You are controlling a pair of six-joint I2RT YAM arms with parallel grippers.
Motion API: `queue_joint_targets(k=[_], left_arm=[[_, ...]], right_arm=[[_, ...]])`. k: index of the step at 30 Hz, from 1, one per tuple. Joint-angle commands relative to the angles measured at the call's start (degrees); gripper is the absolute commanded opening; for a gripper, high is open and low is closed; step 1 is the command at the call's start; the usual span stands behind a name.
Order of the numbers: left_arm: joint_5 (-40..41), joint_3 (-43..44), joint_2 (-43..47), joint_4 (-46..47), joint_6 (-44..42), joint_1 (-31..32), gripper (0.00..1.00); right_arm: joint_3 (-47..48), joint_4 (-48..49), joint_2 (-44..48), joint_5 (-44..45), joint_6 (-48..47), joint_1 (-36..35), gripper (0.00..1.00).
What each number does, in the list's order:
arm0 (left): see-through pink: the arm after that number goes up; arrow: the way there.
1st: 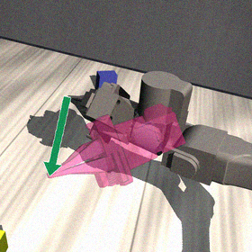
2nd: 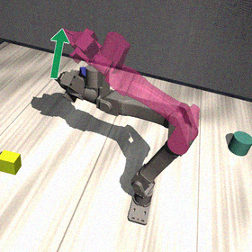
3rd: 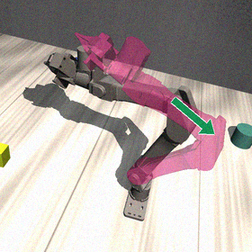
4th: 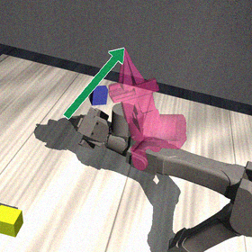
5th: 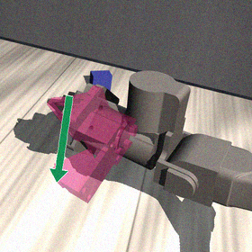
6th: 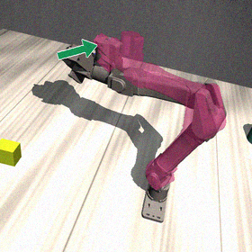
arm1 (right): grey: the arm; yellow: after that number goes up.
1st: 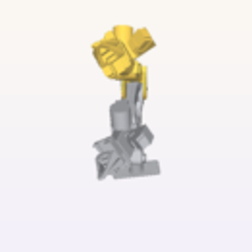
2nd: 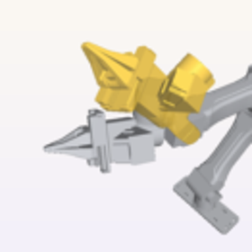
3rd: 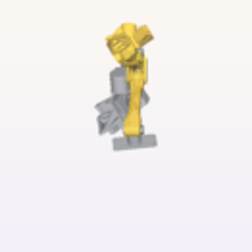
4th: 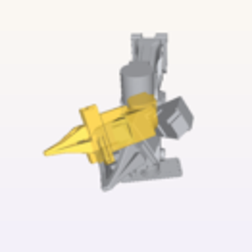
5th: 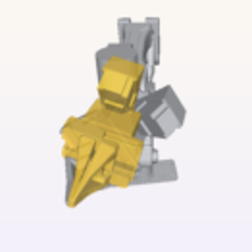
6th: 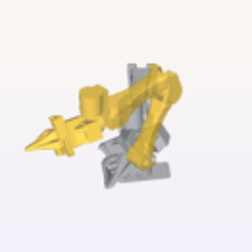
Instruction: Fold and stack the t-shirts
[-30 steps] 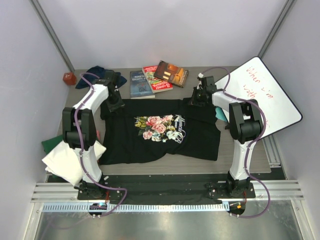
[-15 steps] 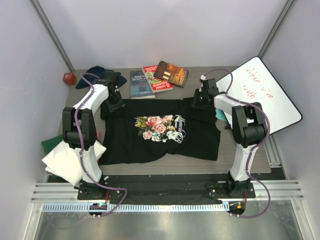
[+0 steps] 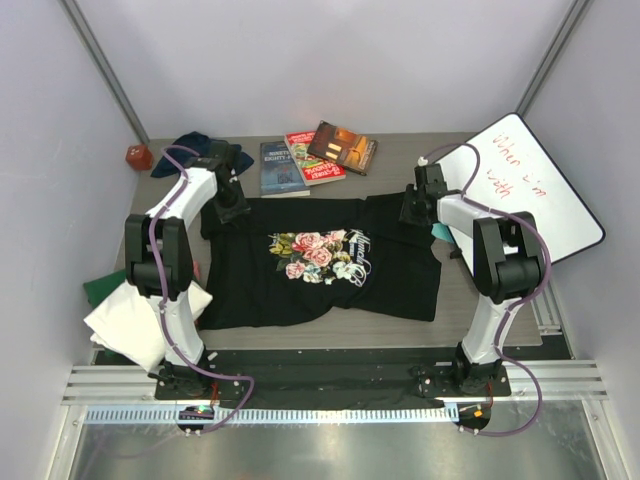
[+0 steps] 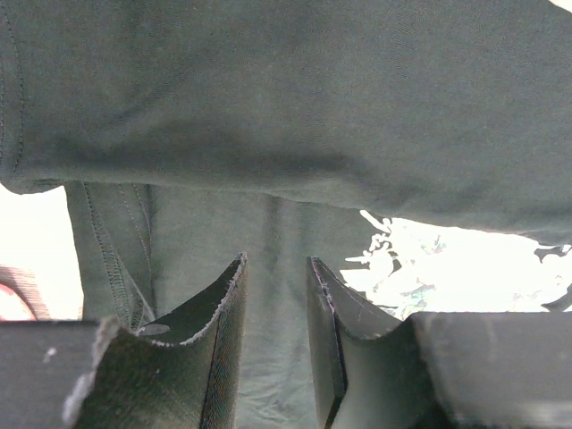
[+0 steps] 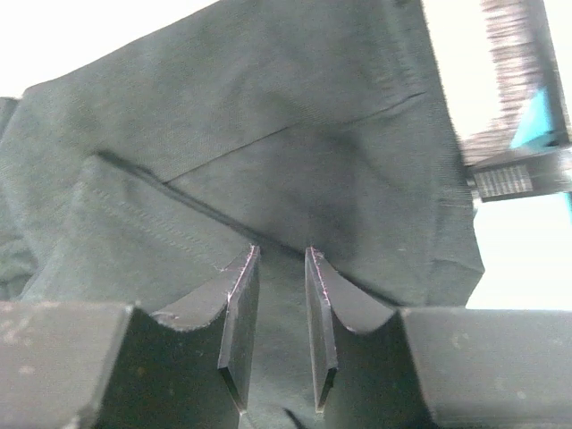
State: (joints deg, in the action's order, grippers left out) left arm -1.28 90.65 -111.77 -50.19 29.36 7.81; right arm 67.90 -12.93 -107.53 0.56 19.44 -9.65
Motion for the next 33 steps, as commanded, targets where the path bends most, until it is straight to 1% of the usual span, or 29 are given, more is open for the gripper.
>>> queue_joint_targets(k=[1, 7, 9, 11, 13, 15, 18, 19, 21, 23, 33], left_arm=[[-0.7, 1.6, 0.7, -0.3, -0.7, 0.1, 0.32], [-0.8, 1.7, 0.4, -0.4, -0.7, 0.1, 0.33], [-0.7, 1.7, 0.4, -0.4, -0.7, 0.1, 0.33], [-0.7, 1.8, 0.4, -0.3, -0.7, 0.1, 0.32], [-0.8, 1.7, 0.3, -0.4, -0.6, 0.1, 0.32], [-0.8, 1.8, 0.2, -0.4, -0.7, 0.1, 0.32], [-0.8, 1.7, 0.3, -0.4, -0.7, 0.1, 0.32], [-0.8, 1.7, 0.3, -0.3, -0.7, 0.1, 0.32], [-0.9, 1.7, 0.2, -0.3, -0.7, 0.1, 0.32], [-1.0, 1.9, 0.2, -0.3, -0.6, 0.1, 0.32], [-1.2, 1.9, 0.1, -0.3, -0.7, 0.1, 0.32]], right_arm=[[0.7, 0.2, 1.7, 2.0, 0.6, 0.6, 0.33], [1.8, -1.0, 0.2, 0.8, 0.4, 0.8, 0.33], [1.8, -1.0, 0.2, 0.9, 0.2, 0.9, 0.38], [1.9, -0.9, 0.1, 0.7, 0.2, 0.9, 0.46], [2.4, -0.9, -0.2, 0.1, -0.2, 0.9, 0.47], [2.9, -1.3, -0.7, -1.9, 0.0, 1.0, 0.43], [2.9, -1.3, -0.9, -3.0, -0.1, 1.0, 0.29], [3.0, -1.4, -0.9, -3.2, -0.1, 0.9, 0.19], [2.9, -1.7, -0.8, -3.4, -0.1, 1.0, 0.03], [2.7, -1.8, -0.6, -3.6, -0.1, 1.0, 0.01], [2.3, -2.7, 2.5, -4.3, 0.8, 1.0, 0.01]])
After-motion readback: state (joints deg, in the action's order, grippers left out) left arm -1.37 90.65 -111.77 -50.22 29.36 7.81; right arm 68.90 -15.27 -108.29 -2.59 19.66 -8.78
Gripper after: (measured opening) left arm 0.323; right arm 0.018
